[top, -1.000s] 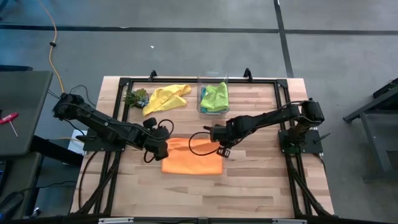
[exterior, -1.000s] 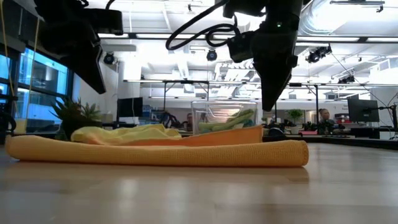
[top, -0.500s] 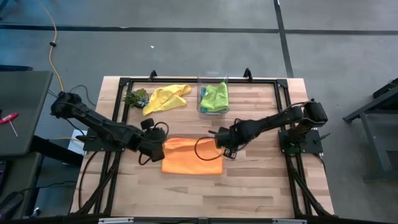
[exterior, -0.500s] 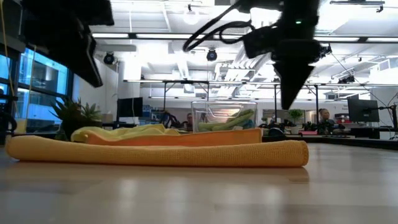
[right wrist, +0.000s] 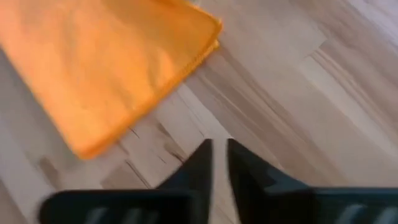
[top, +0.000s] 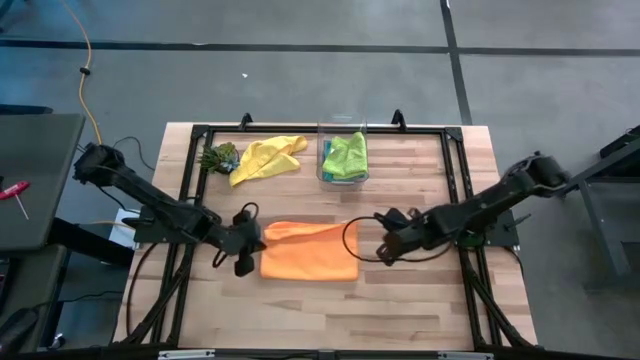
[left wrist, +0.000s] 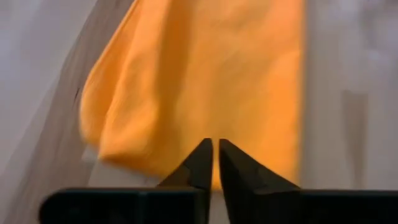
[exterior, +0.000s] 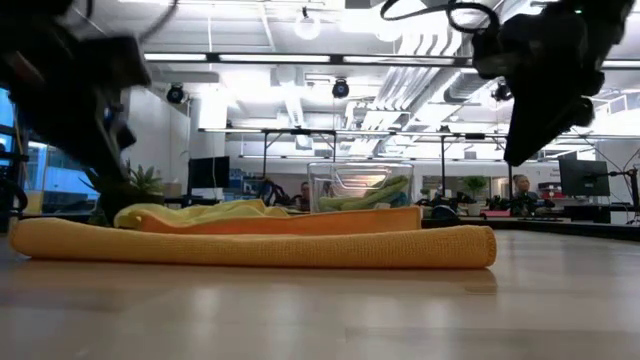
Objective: Fold microfiber towels
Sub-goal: Fold the orange microfiber cloth
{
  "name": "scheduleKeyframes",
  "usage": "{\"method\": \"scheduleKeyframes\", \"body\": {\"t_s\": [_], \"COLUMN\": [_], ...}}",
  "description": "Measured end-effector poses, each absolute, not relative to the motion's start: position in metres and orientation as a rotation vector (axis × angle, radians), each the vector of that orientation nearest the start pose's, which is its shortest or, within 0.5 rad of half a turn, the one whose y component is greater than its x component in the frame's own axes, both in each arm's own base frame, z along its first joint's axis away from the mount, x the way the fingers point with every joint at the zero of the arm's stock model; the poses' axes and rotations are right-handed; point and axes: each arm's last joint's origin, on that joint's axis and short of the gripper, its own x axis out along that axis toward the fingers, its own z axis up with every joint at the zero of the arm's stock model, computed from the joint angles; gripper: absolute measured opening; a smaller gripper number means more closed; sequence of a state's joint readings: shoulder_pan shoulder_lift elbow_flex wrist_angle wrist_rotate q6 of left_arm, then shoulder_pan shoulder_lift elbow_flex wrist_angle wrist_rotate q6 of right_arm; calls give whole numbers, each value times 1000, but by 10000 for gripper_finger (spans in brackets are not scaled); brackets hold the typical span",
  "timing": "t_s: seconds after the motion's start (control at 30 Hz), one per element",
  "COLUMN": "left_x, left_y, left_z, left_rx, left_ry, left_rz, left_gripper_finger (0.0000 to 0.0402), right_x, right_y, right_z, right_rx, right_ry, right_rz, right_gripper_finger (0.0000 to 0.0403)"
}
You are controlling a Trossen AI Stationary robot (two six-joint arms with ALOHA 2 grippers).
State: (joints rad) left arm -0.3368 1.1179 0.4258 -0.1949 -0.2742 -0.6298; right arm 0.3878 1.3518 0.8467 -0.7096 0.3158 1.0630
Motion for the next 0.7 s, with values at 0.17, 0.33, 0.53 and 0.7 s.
{"method": "scheduleKeyframes", "body": {"t_s": [0.17, 0.33, 0.53, 0.7], "left_x": [183, 191, 194, 195], "left_y": [-41, -34, -25, -15], "left_z": [136, 131, 127, 127], "left_rx": [-435, -467, -449, -470], "left_ry": [930, 916, 912, 871], "left_rz": [270, 310, 364, 458], "left_gripper_finger": [3, 1, 0, 0], "right_x": [221, 224, 226, 226], "right_y": [84, 81, 78, 78], "right_z": [193, 186, 186, 186], "right_rx": [629, 654, 660, 661], "right_ry": [879, 832, 822, 821], "right_rz": [-533, -534, -545, -543], "right_gripper_finger": [17, 4, 1, 1]}}
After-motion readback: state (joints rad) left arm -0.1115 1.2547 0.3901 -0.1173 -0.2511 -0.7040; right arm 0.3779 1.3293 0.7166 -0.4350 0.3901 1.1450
